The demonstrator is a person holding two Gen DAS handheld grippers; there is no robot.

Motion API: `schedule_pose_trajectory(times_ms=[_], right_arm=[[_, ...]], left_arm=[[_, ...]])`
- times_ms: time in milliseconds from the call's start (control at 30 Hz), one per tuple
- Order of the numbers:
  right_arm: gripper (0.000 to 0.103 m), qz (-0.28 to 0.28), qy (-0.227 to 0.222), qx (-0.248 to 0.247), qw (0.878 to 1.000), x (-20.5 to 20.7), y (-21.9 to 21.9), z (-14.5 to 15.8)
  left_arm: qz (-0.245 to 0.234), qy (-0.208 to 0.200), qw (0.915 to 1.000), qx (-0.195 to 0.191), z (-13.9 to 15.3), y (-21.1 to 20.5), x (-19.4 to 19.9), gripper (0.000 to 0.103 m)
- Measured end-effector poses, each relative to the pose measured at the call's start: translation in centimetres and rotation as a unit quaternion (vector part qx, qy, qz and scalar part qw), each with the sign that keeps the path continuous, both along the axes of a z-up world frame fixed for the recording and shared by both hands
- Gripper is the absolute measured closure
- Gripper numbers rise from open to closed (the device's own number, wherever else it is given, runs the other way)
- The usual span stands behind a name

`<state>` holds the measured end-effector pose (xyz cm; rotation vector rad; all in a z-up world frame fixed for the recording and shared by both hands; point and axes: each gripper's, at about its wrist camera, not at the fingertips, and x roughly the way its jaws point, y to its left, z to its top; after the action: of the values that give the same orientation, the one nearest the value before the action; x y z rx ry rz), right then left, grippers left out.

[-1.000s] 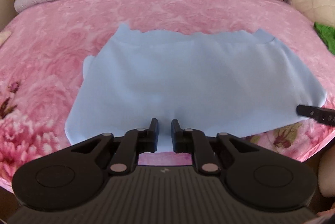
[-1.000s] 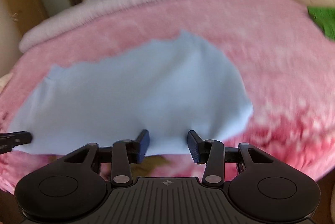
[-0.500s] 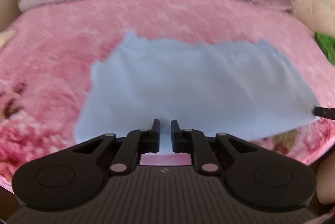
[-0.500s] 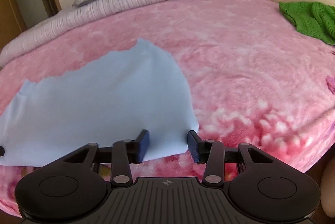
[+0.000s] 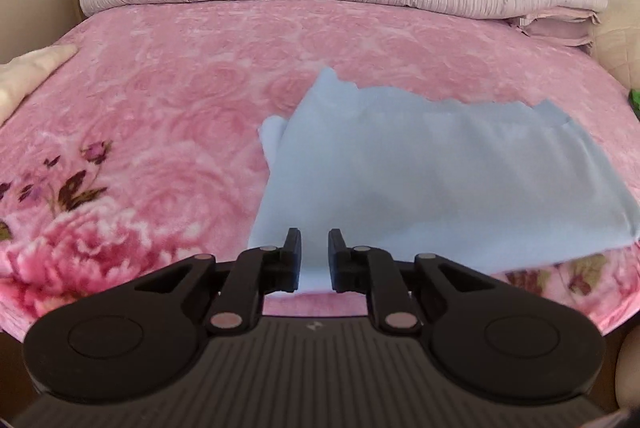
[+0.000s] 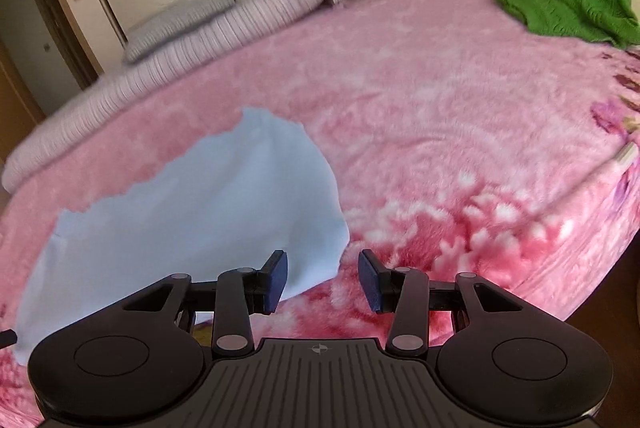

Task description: Fold clothes

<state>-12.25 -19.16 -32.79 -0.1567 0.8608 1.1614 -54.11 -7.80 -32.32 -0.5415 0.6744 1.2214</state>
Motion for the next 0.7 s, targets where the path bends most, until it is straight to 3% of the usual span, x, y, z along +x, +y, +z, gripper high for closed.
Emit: schedule_pose_trajectory(times_ms=[100, 267, 400, 600, 700], right_arm=[[0.060, -0.012, 0.037, 0.009, 0.999, 0.2, -1.3, 0.3], [0.060, -0.023, 0.188, 0.030, 0.981, 1.0, -2.8, -0.7], [0.060, -0.048, 0.285, 0.051, 0.956, 1.7, -2.9, -2.1], [0.060, -0.130, 0.415, 0.092, 0.896, 3.3, -2.9, -5.6], [0.060, -0.146, 0.428, 0.083, 0.888, 3.2, -1.6, -6.3]], left_arm=[[0.009, -0.012, 0.9998, -0.016, 0.2, -1.4, -0.9, 0.091], [-0.003, -0.010, 0.9996, -0.024, 0.9, -2.9, -0.6, 0.091], [-0.011, -0.032, 0.9993, -0.015, 1.3, -3.0, 0.3, 0.090], [-0.038, -0.068, 0.9967, -0.023, 1.4, -1.6, 1.2, 0.090], [-0.053, -0.075, 0.9954, -0.029, 1.2, -0.6, 2.1, 0.091]])
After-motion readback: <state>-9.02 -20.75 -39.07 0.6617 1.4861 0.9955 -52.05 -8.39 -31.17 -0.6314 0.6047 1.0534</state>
